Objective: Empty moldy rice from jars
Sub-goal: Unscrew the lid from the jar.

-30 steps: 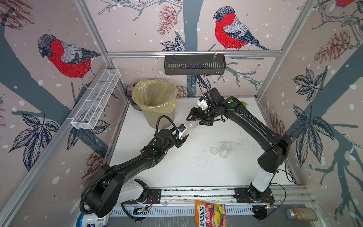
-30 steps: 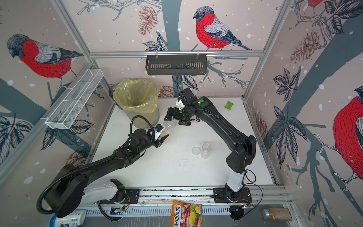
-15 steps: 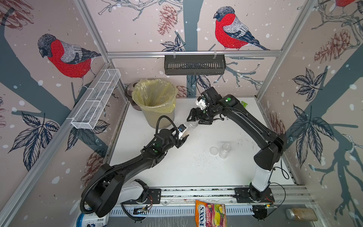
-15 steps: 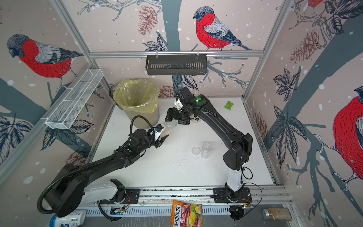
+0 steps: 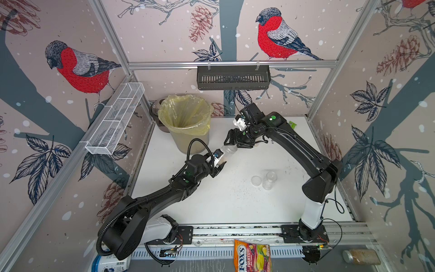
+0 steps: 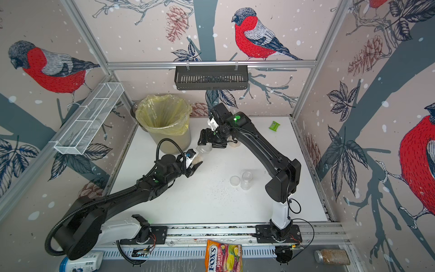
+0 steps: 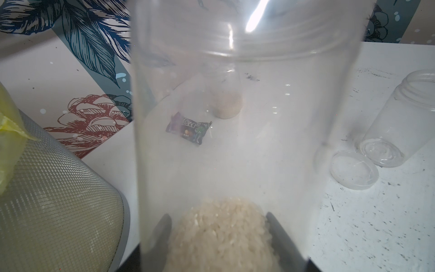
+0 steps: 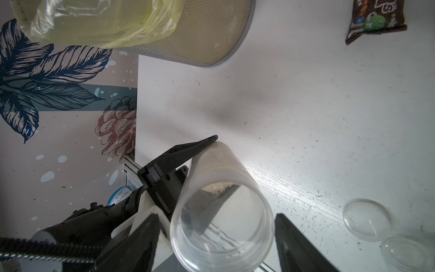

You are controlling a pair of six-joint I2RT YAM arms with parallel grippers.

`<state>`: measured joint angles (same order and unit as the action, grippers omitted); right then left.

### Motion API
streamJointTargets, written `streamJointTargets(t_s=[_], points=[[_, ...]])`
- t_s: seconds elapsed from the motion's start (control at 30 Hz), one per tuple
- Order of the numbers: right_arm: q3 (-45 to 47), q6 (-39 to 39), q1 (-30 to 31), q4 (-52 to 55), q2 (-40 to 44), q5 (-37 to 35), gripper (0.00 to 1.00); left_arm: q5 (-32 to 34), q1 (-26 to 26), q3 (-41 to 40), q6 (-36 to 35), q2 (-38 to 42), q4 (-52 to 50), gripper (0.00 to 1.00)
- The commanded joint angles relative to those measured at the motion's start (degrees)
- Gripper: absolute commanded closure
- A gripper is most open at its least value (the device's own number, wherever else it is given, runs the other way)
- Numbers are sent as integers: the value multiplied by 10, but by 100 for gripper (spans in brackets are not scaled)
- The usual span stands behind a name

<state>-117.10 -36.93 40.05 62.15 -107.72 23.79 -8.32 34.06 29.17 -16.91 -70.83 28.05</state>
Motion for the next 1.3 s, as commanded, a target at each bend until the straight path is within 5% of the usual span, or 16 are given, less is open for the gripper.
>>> streamJointTargets(t_s=[0.0, 0.5, 0.73, 0.87, 1.27], points=[[-1, 16, 1, 17, -7, -3, 23, 1, 0, 5, -4, -1, 31, 100], [17, 49, 2, 14, -3, -6, 40, 2, -1, 4, -4, 3, 28, 100], [18, 179, -14, 11, -4, 12, 43, -23, -2, -3, 5, 4, 37, 100], [14, 245, -37, -16, 9, 7, 56, -65, -21, -8, 21, 3, 51, 100], [24, 449, -62, -46, 14, 127, 57, -117, -42, -27, 49, 24, 68, 100]])
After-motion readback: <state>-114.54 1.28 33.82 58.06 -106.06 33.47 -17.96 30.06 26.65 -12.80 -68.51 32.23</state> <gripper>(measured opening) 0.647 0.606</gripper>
